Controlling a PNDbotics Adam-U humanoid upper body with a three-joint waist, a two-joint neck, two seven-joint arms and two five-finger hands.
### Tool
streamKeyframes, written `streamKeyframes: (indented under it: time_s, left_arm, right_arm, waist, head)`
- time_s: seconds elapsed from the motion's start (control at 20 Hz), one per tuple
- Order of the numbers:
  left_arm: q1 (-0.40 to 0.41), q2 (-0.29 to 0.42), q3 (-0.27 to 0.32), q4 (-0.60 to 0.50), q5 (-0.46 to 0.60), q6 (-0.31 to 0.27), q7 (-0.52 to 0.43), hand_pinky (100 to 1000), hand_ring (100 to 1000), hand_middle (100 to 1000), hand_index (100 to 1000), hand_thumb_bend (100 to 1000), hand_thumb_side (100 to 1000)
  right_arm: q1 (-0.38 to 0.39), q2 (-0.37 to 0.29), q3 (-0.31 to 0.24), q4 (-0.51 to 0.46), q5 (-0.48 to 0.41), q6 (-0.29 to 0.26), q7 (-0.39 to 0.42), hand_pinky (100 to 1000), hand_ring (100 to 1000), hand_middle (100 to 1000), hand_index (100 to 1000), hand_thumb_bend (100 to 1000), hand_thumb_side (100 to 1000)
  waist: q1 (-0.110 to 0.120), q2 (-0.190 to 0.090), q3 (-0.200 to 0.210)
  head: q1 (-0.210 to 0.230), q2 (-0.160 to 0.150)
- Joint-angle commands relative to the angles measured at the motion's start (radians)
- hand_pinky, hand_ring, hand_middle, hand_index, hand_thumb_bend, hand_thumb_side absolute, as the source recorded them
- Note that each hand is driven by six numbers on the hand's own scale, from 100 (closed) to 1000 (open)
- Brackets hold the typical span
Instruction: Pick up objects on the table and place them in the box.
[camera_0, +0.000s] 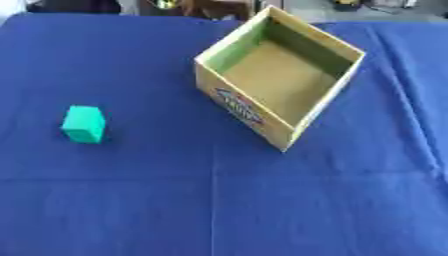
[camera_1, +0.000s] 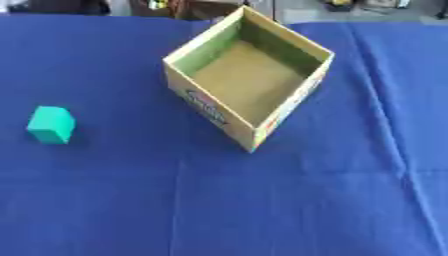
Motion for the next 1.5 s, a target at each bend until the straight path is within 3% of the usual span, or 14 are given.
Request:
streamKeyframes:
  time_s: [0.05, 0.5, 0.8, 1.15, 1.4, 1.5]
  left_arm:
    - [-0.005, 0.005, 0.016, -0.017, 0.000, -0.001, 0.002, 723, 716, 771, 917, 100, 1000]
    - [-0.008, 0.014, 0.018, -0.017, -0.005, 0.004, 0.001, 725, 718, 773, 918, 100, 1000]
    - [-0.021, 0.075, 0.035, -0.017, -0.058, 0.028, 0.015, 728, 726, 778, 923, 100, 1000]
    - [-0.064, 0.222, 0.038, -0.017, -0.201, 0.143, -0.012, 744, 751, 793, 937, 100, 1000]
    - [-0.118, 0.452, 0.003, -0.004, -0.337, 0.299, -0.184, 766, 783, 822, 968, 157, 1000]
    - [-0.145, 0.531, -0.018, 0.025, -0.380, 0.320, -0.286, 815, 842, 885, 1000, 278, 1000]
  right_arm:
    - [-0.006, -0.018, -0.011, -0.014, 0.008, 0.001, 0.000, 759, 768, 592, 702, 100, 879]
    - [-0.007, -0.019, -0.011, -0.014, 0.008, 0.001, 0.002, 759, 768, 592, 702, 100, 878]
    - [-0.005, -0.021, -0.010, -0.014, 0.008, 0.001, 0.004, 759, 768, 592, 702, 100, 877]
    - [-0.004, -0.026, -0.008, -0.014, 0.007, 0.001, 0.007, 759, 767, 593, 702, 100, 885]
    - [0.001, -0.035, -0.004, -0.014, 0.007, 0.001, 0.011, 758, 767, 592, 702, 100, 886]
    - [0.002, -0.037, -0.001, -0.014, 0.007, 0.001, 0.016, 759, 767, 592, 702, 100, 891]
  waist:
    - [0.001, -0.014, 0.000]
    - [0.003, -0.016, 0.000]
    - [0.007, -0.019, 0.001]
    - [0.012, -0.027, -0.002]
    - [0.019, -0.035, -0.007]
    - [0.022, -0.037, -0.011]
  head:
    - [0.001, 0.003]
    - [0.001, 0.022]
    - [0.000, 0.036]
    - [0.000, 0.044]
    - [-0.002, 0.046]
    - [-0.003, 0.044]
